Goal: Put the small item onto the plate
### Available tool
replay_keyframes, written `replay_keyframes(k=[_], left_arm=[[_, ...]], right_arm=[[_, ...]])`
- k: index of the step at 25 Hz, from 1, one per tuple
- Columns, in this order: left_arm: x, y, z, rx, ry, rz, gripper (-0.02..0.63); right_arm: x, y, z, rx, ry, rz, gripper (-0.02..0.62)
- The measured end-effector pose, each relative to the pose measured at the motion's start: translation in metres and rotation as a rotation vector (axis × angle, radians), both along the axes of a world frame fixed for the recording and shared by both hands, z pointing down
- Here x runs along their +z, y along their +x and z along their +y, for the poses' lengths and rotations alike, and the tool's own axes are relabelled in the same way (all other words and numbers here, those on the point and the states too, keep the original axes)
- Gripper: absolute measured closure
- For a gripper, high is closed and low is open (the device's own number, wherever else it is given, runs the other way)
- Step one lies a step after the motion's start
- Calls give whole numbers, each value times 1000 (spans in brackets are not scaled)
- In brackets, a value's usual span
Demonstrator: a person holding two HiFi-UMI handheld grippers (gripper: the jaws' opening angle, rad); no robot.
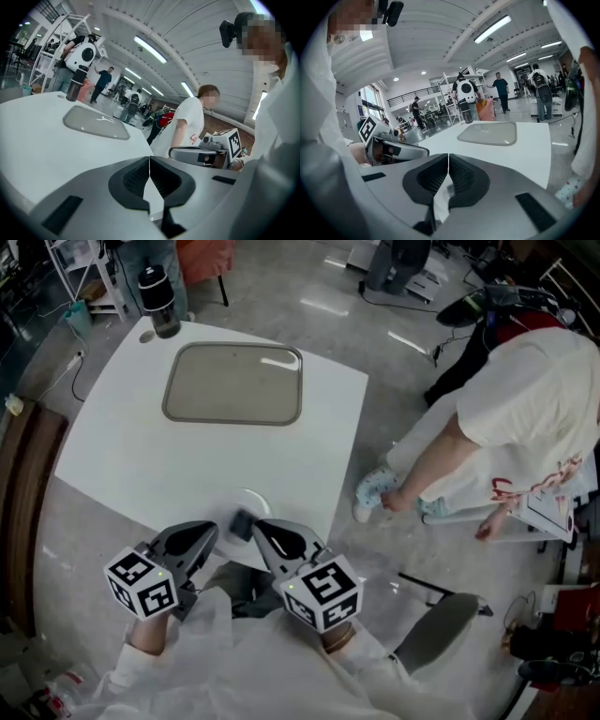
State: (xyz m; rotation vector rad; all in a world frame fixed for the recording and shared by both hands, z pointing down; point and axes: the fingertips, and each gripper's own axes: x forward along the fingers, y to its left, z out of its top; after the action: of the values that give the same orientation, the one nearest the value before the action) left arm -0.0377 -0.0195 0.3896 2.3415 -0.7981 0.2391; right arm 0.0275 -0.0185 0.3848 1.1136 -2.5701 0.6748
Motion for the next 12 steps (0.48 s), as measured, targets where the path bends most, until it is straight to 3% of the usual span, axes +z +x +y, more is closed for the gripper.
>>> replay_keyframes(k=[12], left_arm=[[31, -15, -1, -10, -83, -29, 595]], right_arm=[[28, 14, 5, 71, -91, 34, 578]])
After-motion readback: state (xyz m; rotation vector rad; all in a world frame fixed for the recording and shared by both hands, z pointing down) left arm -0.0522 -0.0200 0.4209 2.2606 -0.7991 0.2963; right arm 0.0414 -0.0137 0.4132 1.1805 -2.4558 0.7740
